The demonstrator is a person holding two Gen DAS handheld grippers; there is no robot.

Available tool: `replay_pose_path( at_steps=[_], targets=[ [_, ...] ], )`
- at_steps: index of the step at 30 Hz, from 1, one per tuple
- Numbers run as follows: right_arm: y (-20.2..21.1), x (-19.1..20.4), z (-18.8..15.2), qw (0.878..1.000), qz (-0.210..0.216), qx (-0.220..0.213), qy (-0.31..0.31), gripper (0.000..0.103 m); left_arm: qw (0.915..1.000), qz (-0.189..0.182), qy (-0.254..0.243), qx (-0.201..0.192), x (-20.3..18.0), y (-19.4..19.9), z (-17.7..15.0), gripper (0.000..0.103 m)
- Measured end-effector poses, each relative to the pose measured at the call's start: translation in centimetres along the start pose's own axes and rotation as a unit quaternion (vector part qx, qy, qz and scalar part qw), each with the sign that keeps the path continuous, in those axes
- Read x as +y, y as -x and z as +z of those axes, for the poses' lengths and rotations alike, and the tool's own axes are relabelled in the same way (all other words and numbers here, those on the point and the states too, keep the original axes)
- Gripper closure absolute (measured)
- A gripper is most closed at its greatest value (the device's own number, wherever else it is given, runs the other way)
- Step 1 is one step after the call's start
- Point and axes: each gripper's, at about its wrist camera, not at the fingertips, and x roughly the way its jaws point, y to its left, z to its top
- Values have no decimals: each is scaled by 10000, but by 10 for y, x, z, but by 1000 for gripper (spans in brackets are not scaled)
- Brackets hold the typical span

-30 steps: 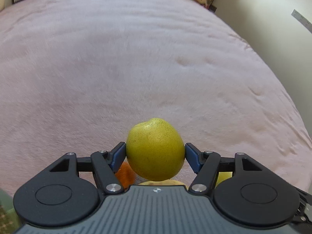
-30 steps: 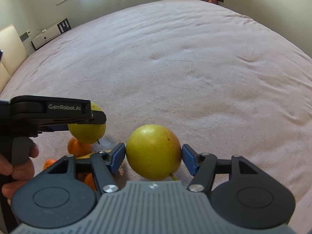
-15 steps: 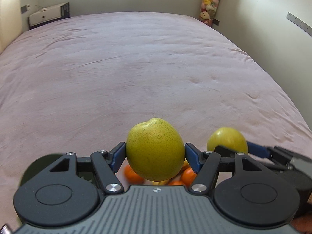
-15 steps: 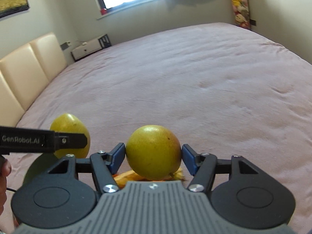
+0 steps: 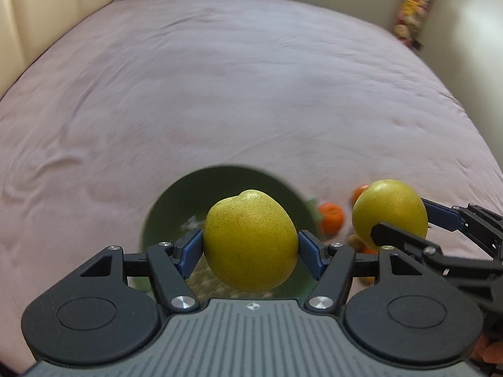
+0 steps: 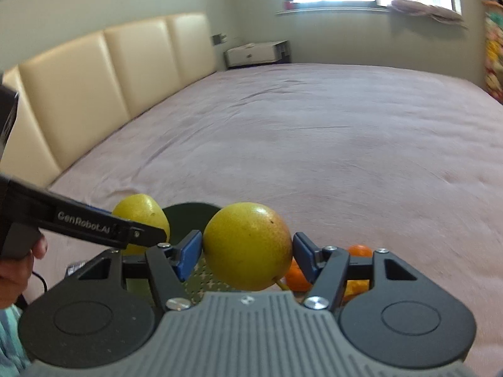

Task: Organize fruits
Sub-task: 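Carry both pears into the green colander and open both grippers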

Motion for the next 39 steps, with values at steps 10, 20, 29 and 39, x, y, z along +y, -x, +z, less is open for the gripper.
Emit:
replay_pose_path(
  at_steps=[10,20,29,39],
  targets=[
    [-67,55,2,9730,388,727,2157,42,9990,203,-185,359,20,-20,-17,28],
    [-102,71,-11,9123,816,1201,3828,42,9947,511,-325,828,27,-51,-20,28],
    [-127,63,-19,8850,1135,1603,4222,42,9910,618,-568,1047,20,-70,-23,28],
    [-142,64,-26,8688,1217,1927,4395,42,9881,566,-512,1338,19,-88,-27,28]
  ],
)
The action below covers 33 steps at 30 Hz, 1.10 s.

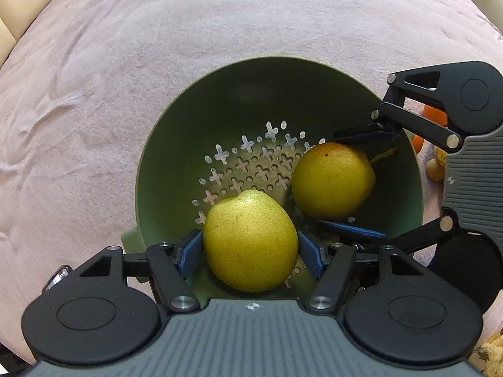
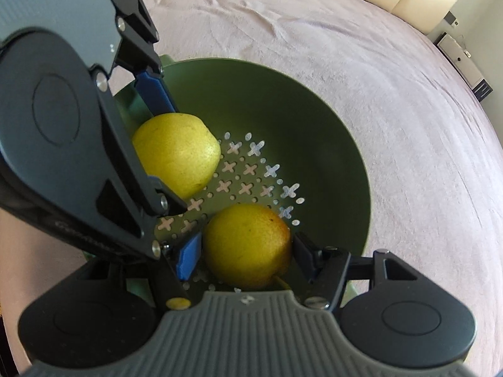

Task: Organize fruits
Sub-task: 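Carry both pears into the green colander and open both grippers, then withdraw both tools from the colander back toward the fruit pile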

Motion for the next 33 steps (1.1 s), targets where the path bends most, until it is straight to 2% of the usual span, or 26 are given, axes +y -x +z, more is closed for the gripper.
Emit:
replay_pose_path(
  at_steps=[13,16,19,21,25,33],
  targets=[
    [-2,4,7,9996,-91,153,225,42,9997,14,125,228,1,-7,2,27],
    [-1,5,8,9993,-151,215,275,40,9995,-32,143,272,0,-6,2,27],
    [0,4,9,9988,-275,260,311,28,9995,-31,119,284,-2,-3,1,24],
    [4,3,9,9986,-337,277,312,22,9998,-26,94,149,-4,5,1,22],
    [15,0,9,9985,-395,293,258,19,9997,-123,157,-150,-3,24,4,19],
    [44,9,5,9978,-581,134,284,15,9987,-227,150,-420,-7,41,6,19]
  ],
)
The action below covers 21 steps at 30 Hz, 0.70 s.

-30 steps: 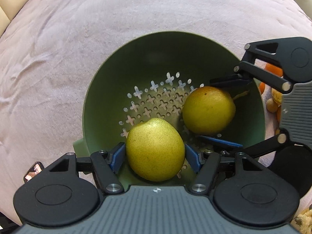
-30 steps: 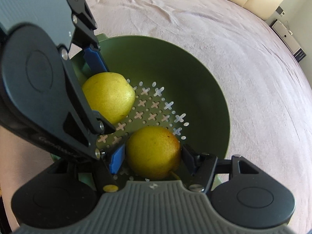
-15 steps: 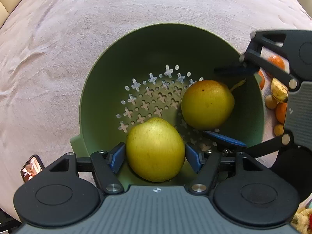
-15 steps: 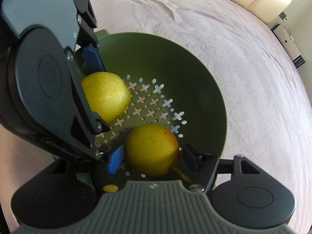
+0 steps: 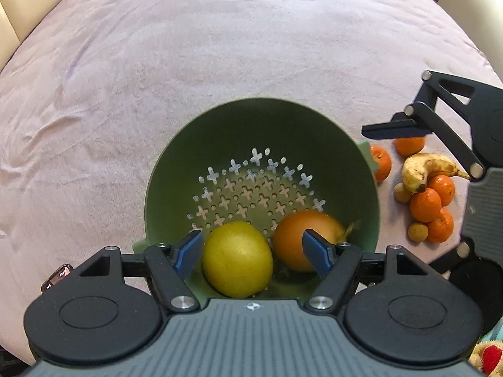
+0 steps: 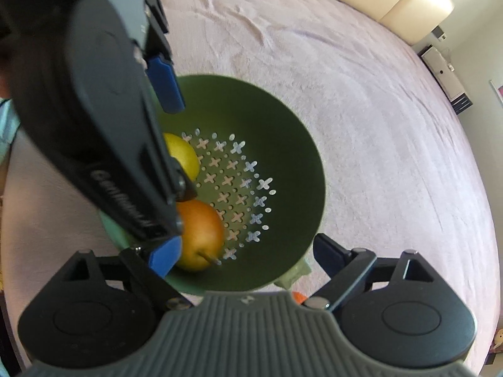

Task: Organize fruits
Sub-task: 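Withdraw both tools from the colander back toward the fruit pile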

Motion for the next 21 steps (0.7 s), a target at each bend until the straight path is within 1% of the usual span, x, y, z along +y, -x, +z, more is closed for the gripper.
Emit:
replay_pose_path(
  at_steps=[6,12,16,21],
  targets=[
    [24,5,-9,9988,-177,-213,-392,15,9997,33,-88,-218,-7,13,1,19],
    [47,6,-32,9908,-292,-499,-1222,15,9983,-51,-167,-555,-16,28,-3,19],
    [61,6,-51,9794,-455,-669,-1849,15,9961,-144,-171,-858,-23,38,-6,19],
    [81,4,-78,9550,-723,-931,-2722,15,9911,-427,-233,-1241,-37,50,-11,18]
  ],
)
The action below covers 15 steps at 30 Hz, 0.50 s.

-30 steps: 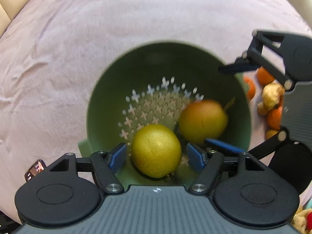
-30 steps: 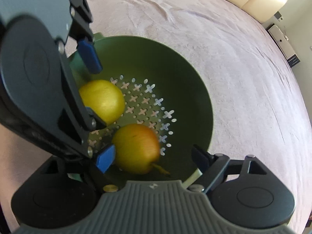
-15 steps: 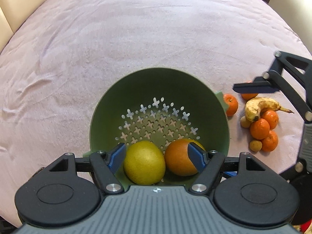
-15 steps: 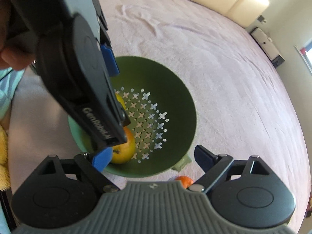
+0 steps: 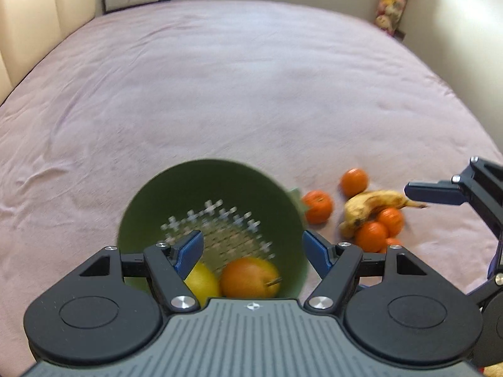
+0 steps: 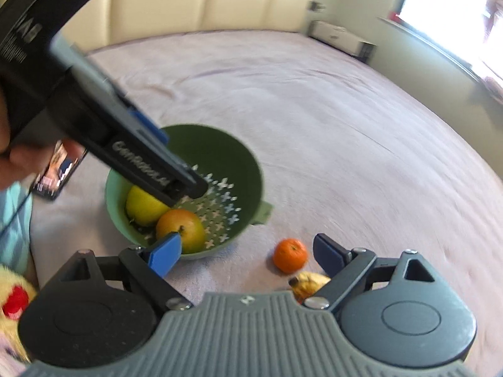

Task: Organize fruits
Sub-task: 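Withdraw both tools from the colander back toward the fruit pile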

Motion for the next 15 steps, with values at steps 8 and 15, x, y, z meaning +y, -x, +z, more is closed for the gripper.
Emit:
replay_pose_path(
  at_steps=[8,15],
  targets=[
    [33,-17,-24,9914,-514,-397,-1137,15,9980,-425,-162,-444,-30,6,-8,18],
    [52,-29,-44,9759,-921,-521,-1909,16,9946,-709,-101,-745,-43,4,-19,18]
  ],
)
